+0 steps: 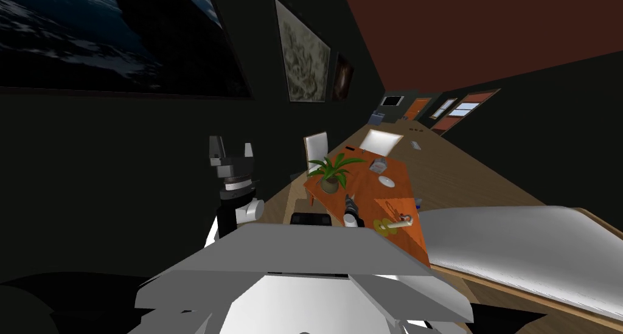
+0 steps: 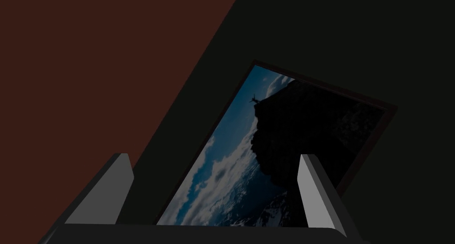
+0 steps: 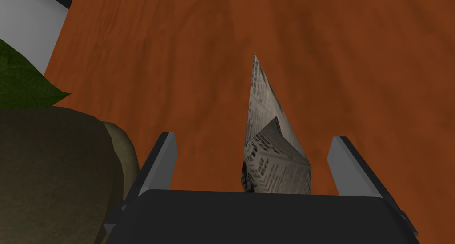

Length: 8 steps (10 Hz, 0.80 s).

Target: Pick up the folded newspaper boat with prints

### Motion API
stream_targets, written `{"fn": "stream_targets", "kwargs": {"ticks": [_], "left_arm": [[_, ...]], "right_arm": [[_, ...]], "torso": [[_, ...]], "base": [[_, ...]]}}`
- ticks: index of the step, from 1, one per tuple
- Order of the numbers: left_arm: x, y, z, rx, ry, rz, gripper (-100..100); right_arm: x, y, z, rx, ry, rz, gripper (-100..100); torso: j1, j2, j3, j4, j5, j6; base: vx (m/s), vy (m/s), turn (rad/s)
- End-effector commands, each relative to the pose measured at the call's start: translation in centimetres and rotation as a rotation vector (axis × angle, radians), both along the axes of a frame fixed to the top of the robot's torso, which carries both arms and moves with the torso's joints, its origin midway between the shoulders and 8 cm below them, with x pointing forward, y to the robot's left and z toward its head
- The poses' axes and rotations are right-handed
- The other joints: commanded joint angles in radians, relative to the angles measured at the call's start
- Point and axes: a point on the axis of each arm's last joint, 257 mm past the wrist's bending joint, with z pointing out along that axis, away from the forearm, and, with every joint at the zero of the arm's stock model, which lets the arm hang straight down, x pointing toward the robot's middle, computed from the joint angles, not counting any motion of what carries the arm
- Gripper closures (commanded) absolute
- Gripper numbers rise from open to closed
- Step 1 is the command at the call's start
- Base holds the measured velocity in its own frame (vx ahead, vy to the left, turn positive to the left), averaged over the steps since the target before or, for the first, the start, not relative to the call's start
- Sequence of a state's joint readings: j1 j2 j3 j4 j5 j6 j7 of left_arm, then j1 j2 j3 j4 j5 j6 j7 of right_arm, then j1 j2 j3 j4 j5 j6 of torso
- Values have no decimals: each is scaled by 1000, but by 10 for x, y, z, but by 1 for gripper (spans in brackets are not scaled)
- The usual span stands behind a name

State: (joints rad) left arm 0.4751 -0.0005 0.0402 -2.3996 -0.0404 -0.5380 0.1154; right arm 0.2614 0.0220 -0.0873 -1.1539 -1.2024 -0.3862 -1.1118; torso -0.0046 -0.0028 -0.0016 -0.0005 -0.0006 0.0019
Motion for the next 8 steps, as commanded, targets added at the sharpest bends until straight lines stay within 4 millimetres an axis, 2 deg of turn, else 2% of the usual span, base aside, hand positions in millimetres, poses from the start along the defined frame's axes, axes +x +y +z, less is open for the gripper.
{"fn": "stream_targets", "kwargs": {"ticks": [1, 2, 3, 7, 8], "left_arm": [[0, 0, 0, 0, 0, 0, 0], [0, 0, 0, 0, 0, 0, 0], [0, 0, 0, 0, 0, 0, 0], [0, 0, 0, 0, 0, 0, 0], [0, 0, 0, 0, 0, 0, 0]], "right_arm": [[-10, 13, 2, 2, -2, -6, -100], [-7, 8, 1, 2, 0, -2, -100], [-7, 8, 2, 0, -1, -3, 100], [-8, 7, 1, -3, 1, -2, 100], [-8, 8, 1, -2, 1, -2, 0]], "torso": [[0, 0, 0, 0, 0, 0], [-1, -1, 0, 0, 0, 0], [1, 0, 0, 0, 0, 0], [3, 3, 2, 1, 0, 0], [4, 3, 2, 1, 0, 0]], "base": [[64, -91, 6], [32, -43, 7], [4, -8, -4], [0, 0, 0], [0, 0, 0]]}}
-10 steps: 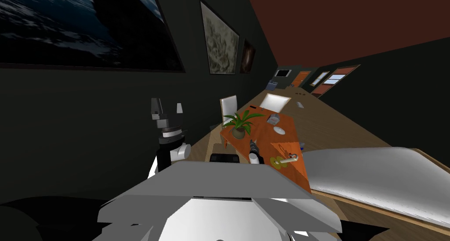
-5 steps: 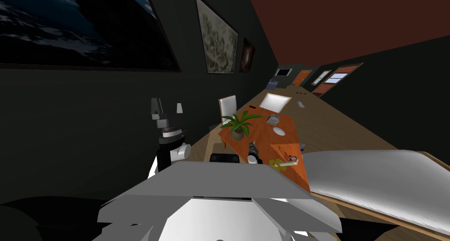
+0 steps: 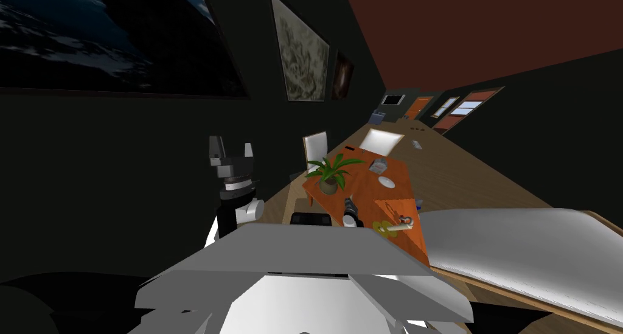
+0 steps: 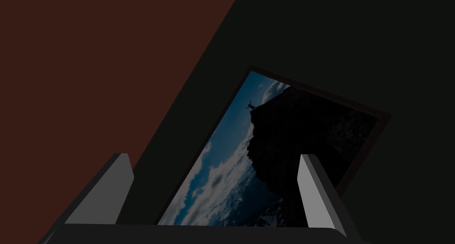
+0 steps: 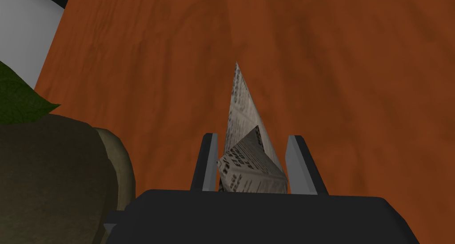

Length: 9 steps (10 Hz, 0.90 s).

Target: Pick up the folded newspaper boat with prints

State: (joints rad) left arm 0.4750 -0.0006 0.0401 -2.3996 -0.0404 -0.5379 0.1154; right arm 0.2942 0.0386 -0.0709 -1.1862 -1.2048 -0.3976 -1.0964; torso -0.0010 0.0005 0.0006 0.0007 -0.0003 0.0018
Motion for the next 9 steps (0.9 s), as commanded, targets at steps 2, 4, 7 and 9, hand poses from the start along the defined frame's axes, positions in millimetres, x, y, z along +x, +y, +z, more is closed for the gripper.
{"fn": "stream_targets", "kwargs": {"ticks": [2, 4, 7, 9], "left_arm": [[0, 0, 0, 0, 0, 0, 0], [0, 0, 0, 0, 0, 0, 0], [0, 0, 0, 0, 0, 0, 0], [0, 0, 0, 0, 0, 0, 0]], "right_arm": [[19, -21, -3, -3, 3, 8, 100], [35, -39, -1, -5, 3, 11, 100], [59, -66, 3, -1, 1, 8, 100], [75, -83, 8, 5, -3, 2, 100]], "torso": [[3, 2, 1, 0, 0, 0], [6, 4, 1, -1, -1, 0], [6, 5, 1, -2, -3, -1], [4, 4, 1, -2, -2, 0]], "base": [[-82, 86, -12], [-98, 138, -10], [-110, 117, -5], [-89, 82, -8]]}}
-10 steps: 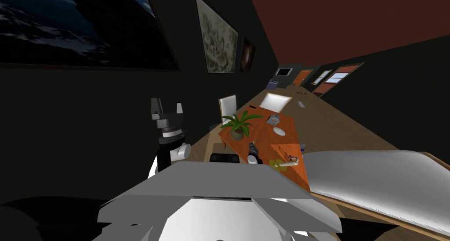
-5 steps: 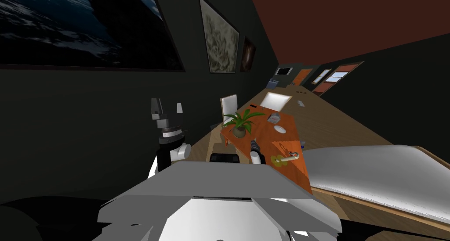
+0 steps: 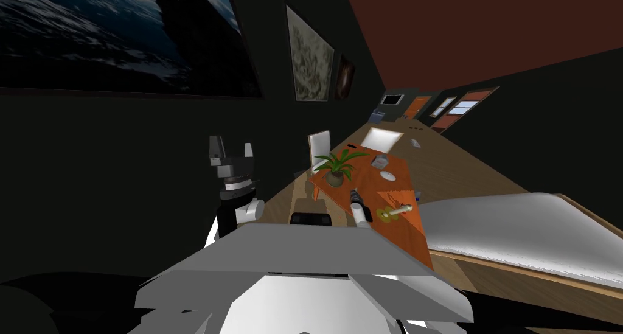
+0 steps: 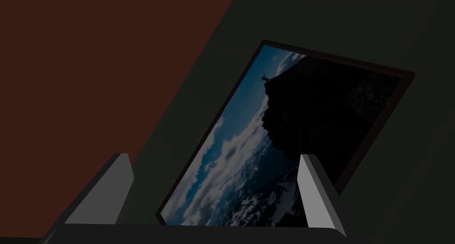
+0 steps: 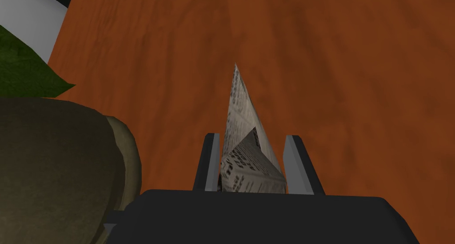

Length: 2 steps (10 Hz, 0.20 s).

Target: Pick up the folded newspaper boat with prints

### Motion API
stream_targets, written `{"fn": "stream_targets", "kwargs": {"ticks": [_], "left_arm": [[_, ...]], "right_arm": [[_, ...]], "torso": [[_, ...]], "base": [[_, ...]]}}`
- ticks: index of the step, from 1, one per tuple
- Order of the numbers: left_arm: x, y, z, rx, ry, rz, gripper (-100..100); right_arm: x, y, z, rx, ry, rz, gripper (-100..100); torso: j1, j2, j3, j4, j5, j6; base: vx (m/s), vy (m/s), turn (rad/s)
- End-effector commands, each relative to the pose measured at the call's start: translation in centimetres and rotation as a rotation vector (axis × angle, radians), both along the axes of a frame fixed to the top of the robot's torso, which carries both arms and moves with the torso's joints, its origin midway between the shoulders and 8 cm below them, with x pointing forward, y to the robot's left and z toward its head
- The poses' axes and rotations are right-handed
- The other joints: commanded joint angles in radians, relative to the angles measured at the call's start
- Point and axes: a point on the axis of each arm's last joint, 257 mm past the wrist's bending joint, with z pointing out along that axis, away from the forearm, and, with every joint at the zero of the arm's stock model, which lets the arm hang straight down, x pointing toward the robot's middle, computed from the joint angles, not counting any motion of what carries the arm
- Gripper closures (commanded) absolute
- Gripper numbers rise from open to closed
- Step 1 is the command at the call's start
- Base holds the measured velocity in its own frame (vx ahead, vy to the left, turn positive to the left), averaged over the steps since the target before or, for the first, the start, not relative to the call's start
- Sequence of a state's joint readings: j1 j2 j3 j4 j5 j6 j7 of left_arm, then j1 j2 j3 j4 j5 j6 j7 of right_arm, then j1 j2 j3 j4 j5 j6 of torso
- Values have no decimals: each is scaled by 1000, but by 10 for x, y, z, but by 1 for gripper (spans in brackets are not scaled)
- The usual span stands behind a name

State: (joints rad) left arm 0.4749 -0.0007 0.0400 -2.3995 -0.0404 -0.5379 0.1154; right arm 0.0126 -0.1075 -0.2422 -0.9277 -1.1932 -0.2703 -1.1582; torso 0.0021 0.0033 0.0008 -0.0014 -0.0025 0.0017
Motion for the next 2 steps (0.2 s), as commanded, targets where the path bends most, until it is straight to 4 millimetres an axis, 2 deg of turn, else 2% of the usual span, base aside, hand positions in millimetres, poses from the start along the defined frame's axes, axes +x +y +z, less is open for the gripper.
{"fn": "stream_targets", "kwargs": {"ticks": [1, 2], "left_arm": [[0, 0, 0, 0, 0, 0, 0], [0, 0, 0, 0, 0, 0, 0]], "right_arm": [[0, 0, 0, 0, 0, 0, 100], [0, -1, 0, 2, 0, -1, 0]], "torso": [[0, 0, 0, 0, 0, 0], [-2, -2, -1, -1, -1, 0]], "base": [[-32, 31, -8], [-7, 6, -2]]}}
